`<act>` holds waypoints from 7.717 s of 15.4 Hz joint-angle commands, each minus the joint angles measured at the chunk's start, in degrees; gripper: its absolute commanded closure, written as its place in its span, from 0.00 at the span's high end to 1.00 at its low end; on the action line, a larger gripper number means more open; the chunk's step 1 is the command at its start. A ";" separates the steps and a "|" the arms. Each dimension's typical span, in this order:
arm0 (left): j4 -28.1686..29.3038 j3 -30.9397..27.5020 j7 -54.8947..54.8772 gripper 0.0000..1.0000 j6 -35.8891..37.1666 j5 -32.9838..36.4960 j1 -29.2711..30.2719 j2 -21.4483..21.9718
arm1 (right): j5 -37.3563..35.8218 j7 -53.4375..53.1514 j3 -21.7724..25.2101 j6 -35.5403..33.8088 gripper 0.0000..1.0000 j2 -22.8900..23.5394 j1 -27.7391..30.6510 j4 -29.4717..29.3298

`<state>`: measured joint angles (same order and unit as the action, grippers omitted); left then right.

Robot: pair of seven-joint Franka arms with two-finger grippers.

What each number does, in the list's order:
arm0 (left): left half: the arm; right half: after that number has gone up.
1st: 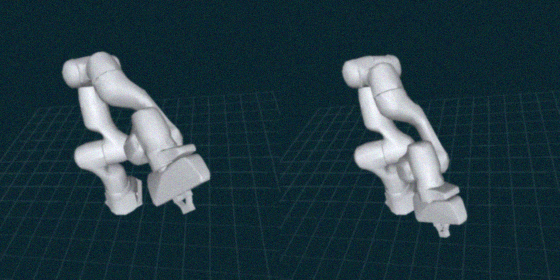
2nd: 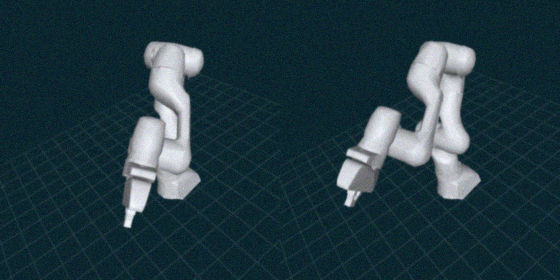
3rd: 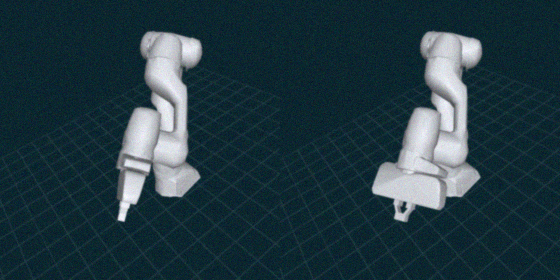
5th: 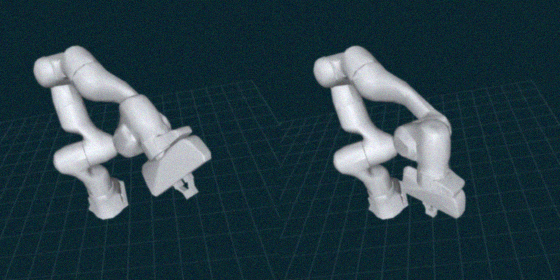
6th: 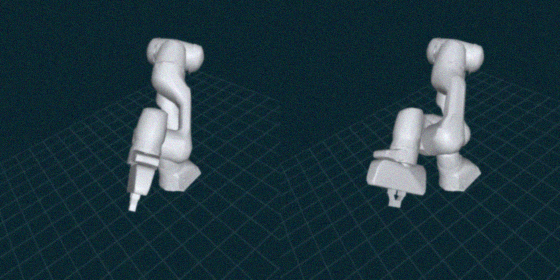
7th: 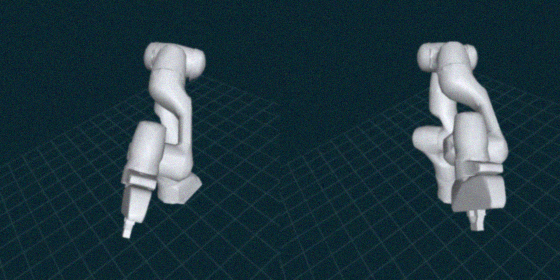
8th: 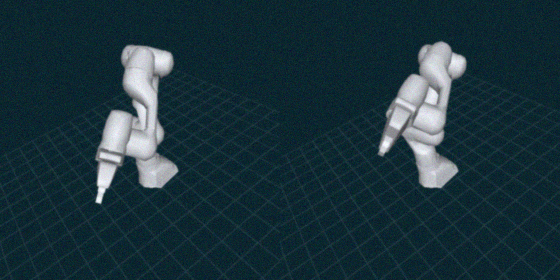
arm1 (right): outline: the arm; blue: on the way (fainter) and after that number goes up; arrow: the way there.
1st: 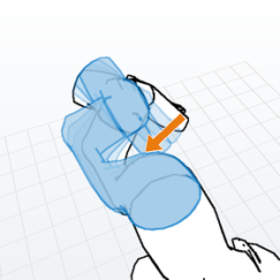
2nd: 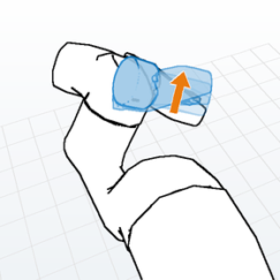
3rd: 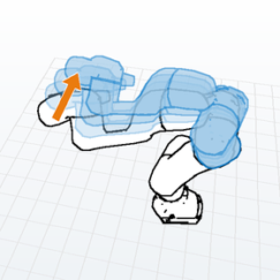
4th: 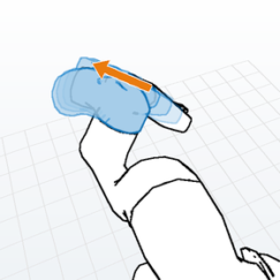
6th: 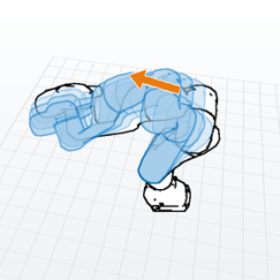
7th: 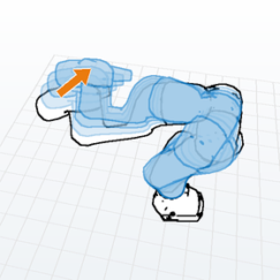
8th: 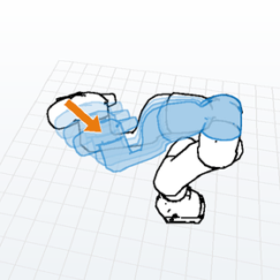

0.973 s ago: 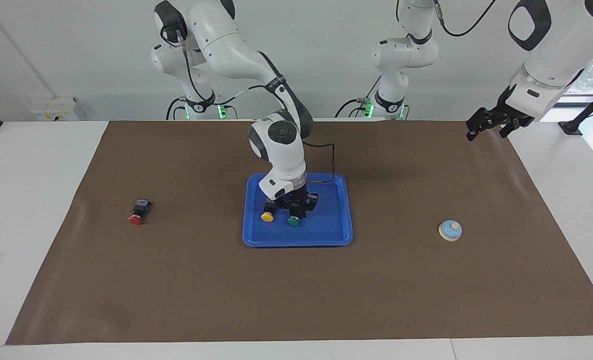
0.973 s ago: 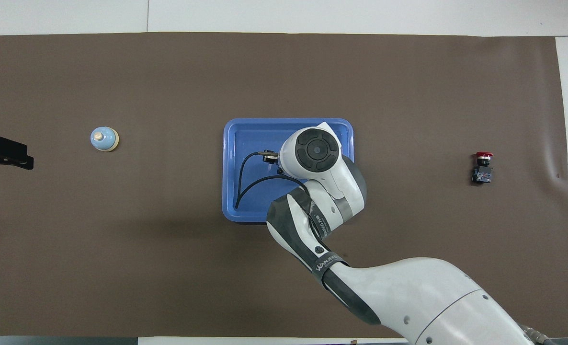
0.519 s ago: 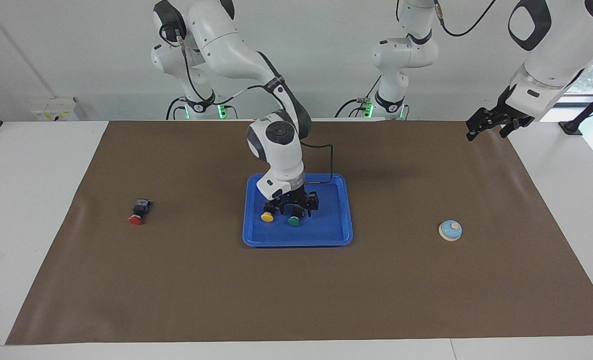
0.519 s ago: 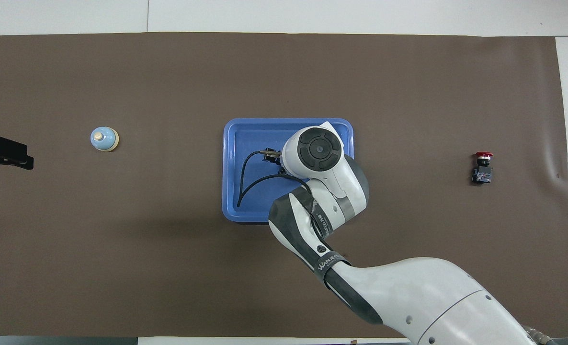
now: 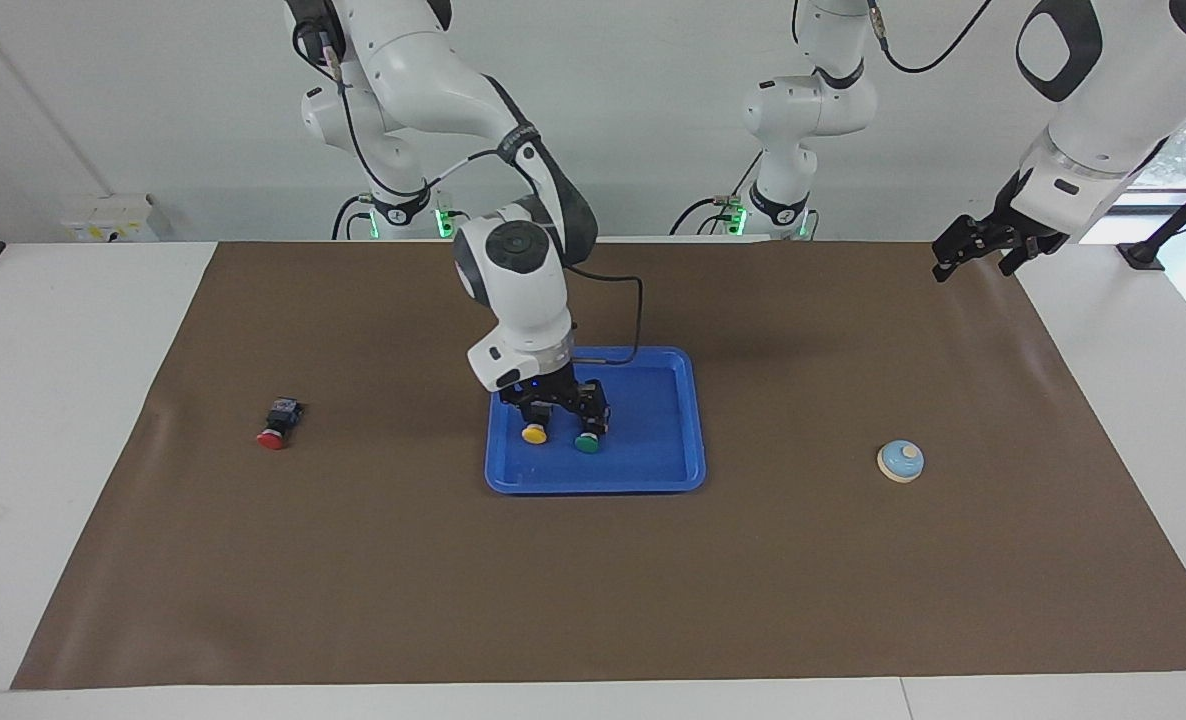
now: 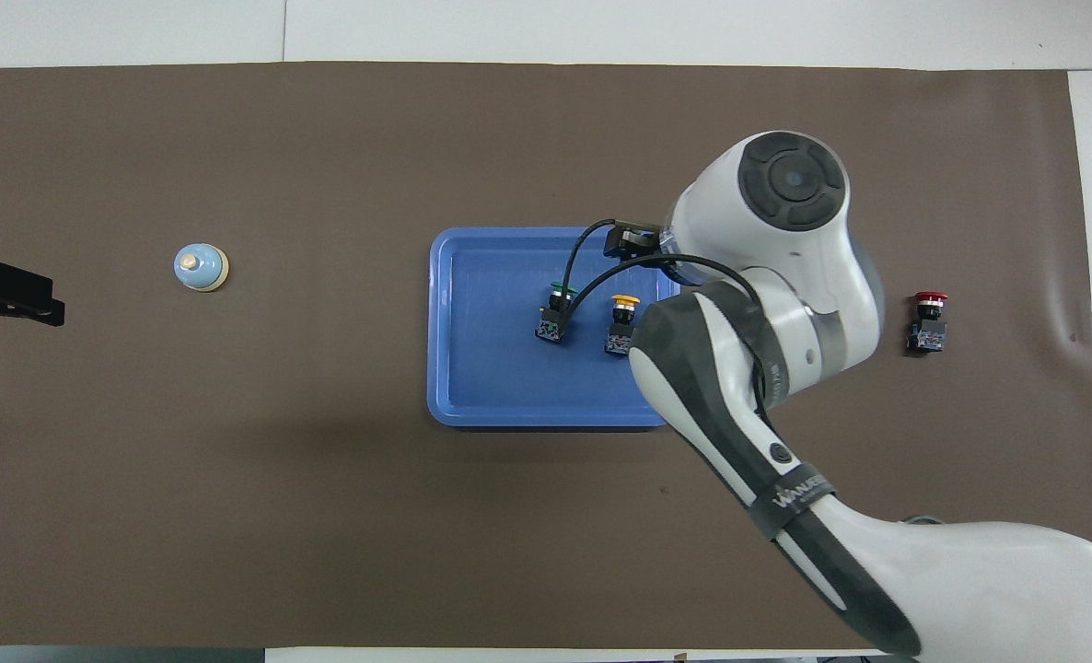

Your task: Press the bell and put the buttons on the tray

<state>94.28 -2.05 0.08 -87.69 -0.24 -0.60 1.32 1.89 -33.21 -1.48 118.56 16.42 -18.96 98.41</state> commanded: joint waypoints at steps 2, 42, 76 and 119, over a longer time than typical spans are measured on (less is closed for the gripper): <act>0.82 -0.06 -0.17 1.00 0.24 0.85 -0.02 1.14 | -0.22 12.88 -0.54 -5.17 1.00 -3.06 8.66 1.79; 0.82 -0.06 -0.17 1.00 0.24 0.85 -0.02 1.14 | -4.70 31.02 -0.63 27.95 0.97 -6.40 32.32 31.67; 0.82 -0.06 -0.08 1.00 0.24 0.85 -0.02 1.14 | 1.80 -3.94 -1.77 0.88 0.00 -0.79 -2.81 2.06; 0.73 -0.06 -0.17 1.00 0.24 0.85 -0.02 1.14 | 1.54 23.78 -0.90 -16.77 1.00 -7.89 12.97 -4.72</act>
<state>94.28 -2.05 0.08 -87.69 -0.24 -0.60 1.33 2.45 -15.34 -1.73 104.64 11.55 -8.53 92.41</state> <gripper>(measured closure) 0.000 0.000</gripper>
